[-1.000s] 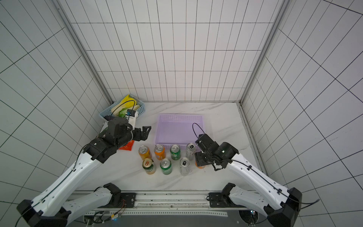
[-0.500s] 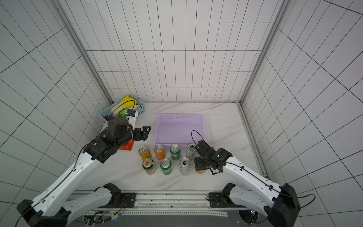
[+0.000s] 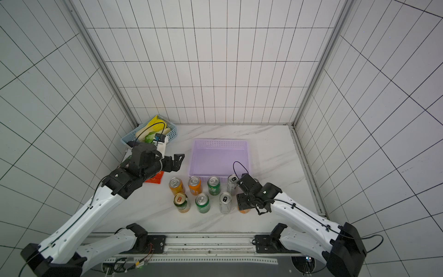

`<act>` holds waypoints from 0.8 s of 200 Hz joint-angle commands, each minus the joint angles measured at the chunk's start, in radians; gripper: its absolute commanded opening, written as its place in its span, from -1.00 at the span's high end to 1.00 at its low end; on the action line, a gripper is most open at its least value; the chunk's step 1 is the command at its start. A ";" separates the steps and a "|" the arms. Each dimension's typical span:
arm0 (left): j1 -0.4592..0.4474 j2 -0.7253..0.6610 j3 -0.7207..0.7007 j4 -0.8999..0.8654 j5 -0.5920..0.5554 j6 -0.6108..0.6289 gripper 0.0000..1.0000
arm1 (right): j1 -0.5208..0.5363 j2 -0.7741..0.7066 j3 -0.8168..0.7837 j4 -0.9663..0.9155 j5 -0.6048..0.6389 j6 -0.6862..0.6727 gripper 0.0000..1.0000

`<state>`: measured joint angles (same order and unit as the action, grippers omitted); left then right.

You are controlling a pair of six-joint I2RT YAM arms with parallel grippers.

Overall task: Take out the drinks from the basket
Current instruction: Place the drink at the center of the board.

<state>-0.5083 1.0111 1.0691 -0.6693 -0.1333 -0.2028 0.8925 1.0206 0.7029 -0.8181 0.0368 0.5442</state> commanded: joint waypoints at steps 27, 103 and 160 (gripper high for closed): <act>0.006 0.000 -0.005 0.023 -0.006 -0.006 -0.97 | 0.010 -0.009 0.039 -0.053 0.009 -0.011 -0.64; 0.024 0.011 -0.001 0.034 0.004 -0.011 -0.97 | 0.002 -0.034 0.249 -0.182 0.045 -0.056 -0.94; 0.079 0.012 0.010 0.037 0.020 -0.032 -0.97 | -0.192 -0.005 0.436 -0.210 0.078 -0.228 -0.99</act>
<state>-0.4564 1.0245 1.0691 -0.6575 -0.1287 -0.2150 0.7910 1.0027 1.0603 -0.9939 0.0803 0.4240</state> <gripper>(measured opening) 0.984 0.995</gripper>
